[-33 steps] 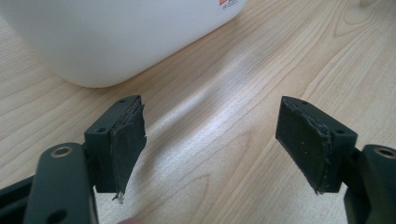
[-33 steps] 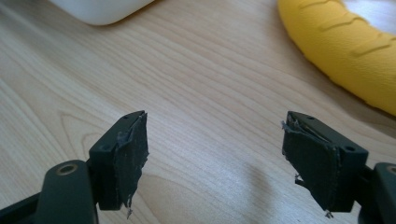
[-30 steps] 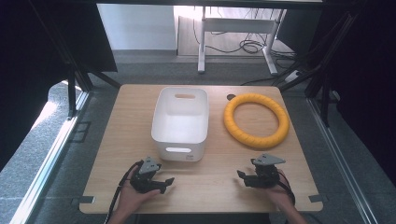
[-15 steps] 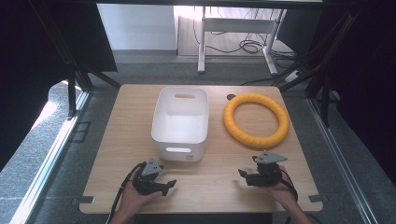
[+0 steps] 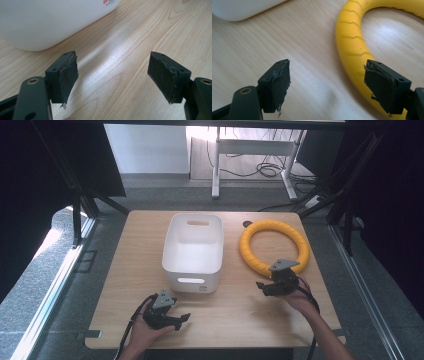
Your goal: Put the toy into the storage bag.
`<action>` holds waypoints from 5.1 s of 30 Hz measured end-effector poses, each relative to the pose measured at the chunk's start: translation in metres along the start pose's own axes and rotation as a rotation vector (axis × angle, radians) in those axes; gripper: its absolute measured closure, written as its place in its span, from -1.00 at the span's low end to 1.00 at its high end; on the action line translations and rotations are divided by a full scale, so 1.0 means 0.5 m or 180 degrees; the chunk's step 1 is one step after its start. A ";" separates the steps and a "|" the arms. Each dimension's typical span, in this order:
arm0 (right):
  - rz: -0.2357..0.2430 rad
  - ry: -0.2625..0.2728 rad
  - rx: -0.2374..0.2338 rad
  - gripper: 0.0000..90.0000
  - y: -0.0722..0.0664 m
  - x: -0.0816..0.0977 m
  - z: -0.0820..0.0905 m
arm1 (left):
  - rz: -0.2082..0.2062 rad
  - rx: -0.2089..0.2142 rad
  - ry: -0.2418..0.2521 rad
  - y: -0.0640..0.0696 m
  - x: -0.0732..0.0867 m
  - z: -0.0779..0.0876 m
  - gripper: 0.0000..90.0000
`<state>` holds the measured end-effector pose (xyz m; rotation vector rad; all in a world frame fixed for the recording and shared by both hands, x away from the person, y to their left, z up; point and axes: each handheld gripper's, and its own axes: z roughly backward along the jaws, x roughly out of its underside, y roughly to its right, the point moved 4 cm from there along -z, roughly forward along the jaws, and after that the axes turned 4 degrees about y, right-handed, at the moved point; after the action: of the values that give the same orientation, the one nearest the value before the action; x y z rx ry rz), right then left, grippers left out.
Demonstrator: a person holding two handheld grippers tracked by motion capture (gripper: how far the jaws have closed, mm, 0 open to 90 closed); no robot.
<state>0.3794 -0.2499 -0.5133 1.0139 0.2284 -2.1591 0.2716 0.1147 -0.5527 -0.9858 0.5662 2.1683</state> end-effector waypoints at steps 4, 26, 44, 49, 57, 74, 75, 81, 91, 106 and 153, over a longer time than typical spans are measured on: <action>-0.0019 -0.0132 -0.0062 -0.52 0.038 -0.024 -0.021 | 0.0003 0.0005 0.0015 0.000 0.000 0.002 -0.46; 0.0058 -0.0834 -0.0359 -0.37 0.100 -0.048 -0.121 | -0.0007 0.0009 0.0004 -0.003 0.001 -0.001 -0.46; 0.0042 -0.1051 -0.0471 -0.16 0.111 -0.030 -0.155 | -0.0003 0.0024 -0.0007 -0.003 0.001 -0.003 -0.46; 0.0030 -0.1057 -0.0602 0.05 0.108 -0.032 -0.154 | -0.0015 0.0030 -0.0019 0.000 0.002 -0.005 -0.46; 0.0079 -0.1225 -0.0675 0.10 0.109 -0.042 -0.158 | -0.0029 0.0033 -0.0029 0.002 0.002 -0.007 -0.46; -0.0420 -0.0386 -0.1047 0.14 0.127 -0.111 -0.075 | -0.0031 0.0021 -0.0033 -0.002 0.003 -0.007 -0.46; -0.0458 -0.0304 -0.1087 0.14 0.129 -0.116 -0.066 | -0.0033 0.0022 -0.0038 -0.002 0.003 -0.008 -0.46; -0.0744 0.0231 -0.1337 0.14 0.140 -0.145 -0.001 | -0.0028 0.0023 -0.0044 0.000 0.003 -0.010 -0.46; -0.0919 0.0746 -0.1519 0.15 0.141 -0.166 0.063 | -0.0024 0.0026 -0.0039 0.000 0.003 -0.010 -0.46; -0.0921 0.1157 -0.1572 0.15 0.121 -0.183 0.116 | -0.0040 0.0029 -0.0061 0.002 0.002 -0.012 -0.46; -0.0629 0.1757 -0.1869 0.15 -0.008 -0.251 0.180 | -0.0042 0.0017 -0.0069 0.003 0.002 -0.015 -0.46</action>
<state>0.3764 -0.2183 -0.3622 1.2310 1.1863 -1.7478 0.2733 0.1095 -0.5580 -0.9595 0.5534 2.1622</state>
